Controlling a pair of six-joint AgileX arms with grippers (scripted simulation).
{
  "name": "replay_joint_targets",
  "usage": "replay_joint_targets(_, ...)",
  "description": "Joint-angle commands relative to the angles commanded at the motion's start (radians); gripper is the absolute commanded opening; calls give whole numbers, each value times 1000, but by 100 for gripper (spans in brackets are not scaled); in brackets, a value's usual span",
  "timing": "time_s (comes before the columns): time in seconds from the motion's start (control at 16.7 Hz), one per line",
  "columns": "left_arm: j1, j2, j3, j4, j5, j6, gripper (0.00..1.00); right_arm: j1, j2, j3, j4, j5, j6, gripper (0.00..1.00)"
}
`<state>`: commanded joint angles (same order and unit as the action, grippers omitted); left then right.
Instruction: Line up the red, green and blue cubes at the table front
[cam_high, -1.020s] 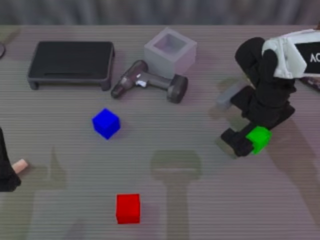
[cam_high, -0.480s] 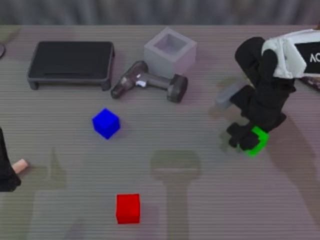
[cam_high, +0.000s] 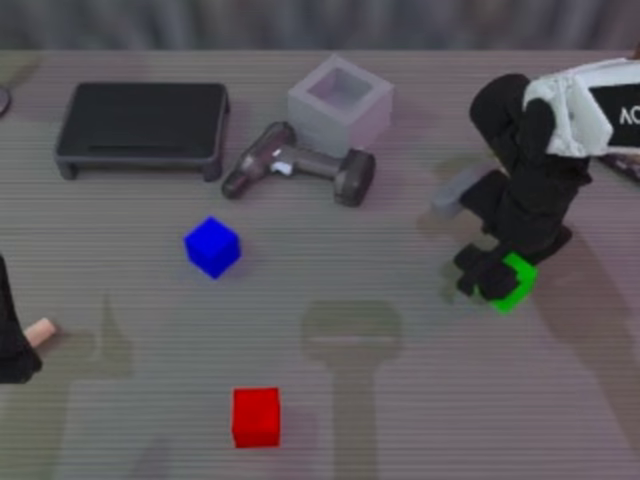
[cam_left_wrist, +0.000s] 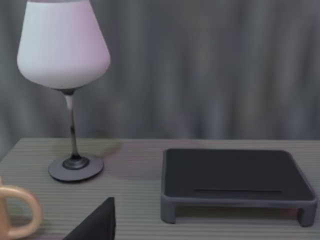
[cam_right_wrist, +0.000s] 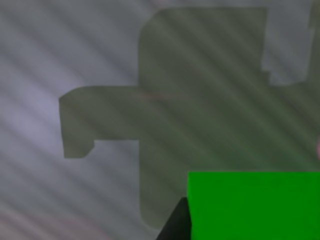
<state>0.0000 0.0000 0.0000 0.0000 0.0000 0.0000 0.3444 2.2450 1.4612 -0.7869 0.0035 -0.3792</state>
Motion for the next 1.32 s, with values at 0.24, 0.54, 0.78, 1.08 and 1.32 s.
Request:
replay_joint_targets(0.24,0,0,0,0,0,0,100,6,-50,33,-60,-15,5,0)
replay_joint_targets(0.54,0,0,0,0,0,0,100,10,-124,130,-234,-13,6,0)
replay_joint_targets(0.78,0,0,0,0,0,0,100,11,-137,144,-253,-12,5,0)
replay_joint_targets(1.08,0,0,0,0,0,0,100,41,-138,142,-254,-12,74,0)
replay_joint_targets(1.32,0,0,0,0,0,0,100,150,-144,133,-269,-8,311,0)
